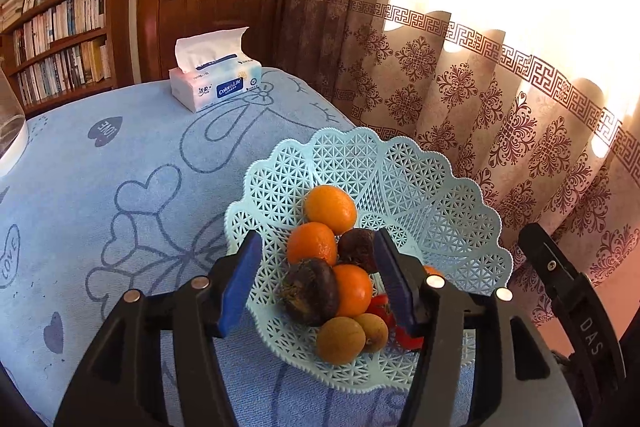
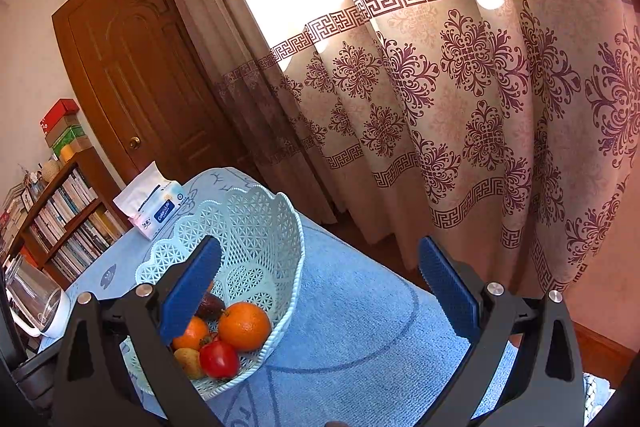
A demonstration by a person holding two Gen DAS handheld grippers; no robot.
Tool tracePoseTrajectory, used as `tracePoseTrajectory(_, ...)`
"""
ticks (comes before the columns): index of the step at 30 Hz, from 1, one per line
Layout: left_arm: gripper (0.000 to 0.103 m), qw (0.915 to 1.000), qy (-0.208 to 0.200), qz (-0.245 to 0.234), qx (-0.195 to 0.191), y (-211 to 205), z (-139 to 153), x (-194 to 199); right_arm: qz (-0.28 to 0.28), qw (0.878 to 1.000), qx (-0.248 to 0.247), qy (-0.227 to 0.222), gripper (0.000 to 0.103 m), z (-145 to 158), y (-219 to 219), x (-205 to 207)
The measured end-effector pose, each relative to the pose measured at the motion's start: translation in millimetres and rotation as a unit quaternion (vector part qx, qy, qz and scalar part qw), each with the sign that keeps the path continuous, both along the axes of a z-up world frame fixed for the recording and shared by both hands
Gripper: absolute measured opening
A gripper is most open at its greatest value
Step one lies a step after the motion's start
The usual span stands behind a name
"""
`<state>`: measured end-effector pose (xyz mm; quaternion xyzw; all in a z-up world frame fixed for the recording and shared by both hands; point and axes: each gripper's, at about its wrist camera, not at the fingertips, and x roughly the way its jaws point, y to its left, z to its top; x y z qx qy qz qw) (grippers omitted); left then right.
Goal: Organize fruits
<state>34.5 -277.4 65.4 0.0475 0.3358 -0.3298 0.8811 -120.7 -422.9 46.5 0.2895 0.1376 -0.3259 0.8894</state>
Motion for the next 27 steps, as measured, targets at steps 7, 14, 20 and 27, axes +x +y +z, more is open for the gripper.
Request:
tracePoseTrajectory(7,0.079,0.9987,-0.032,0.028,0.027,10,3,-9,0.007,1.0,-0.002,0.009,0.1,0,0,4)
tracePoseTrajectory(14,0.087,0.9938,-0.052,0.072,0.067,24,0,-17,0.015,1.0,-0.004,0.014,0.1,0,2,7)
tracePoseTrajectory(20,0.091,0.989,-0.072,0.1,0.082,37,5,-25,0.03,0.999,-0.021,0.024,0.1,3,9,11)
tracePoseTrajectory(27,0.091,0.9842,-0.087,0.123,0.093,51,10,-33,0.069,0.995,-0.062,0.036,0.1,10,28,21)
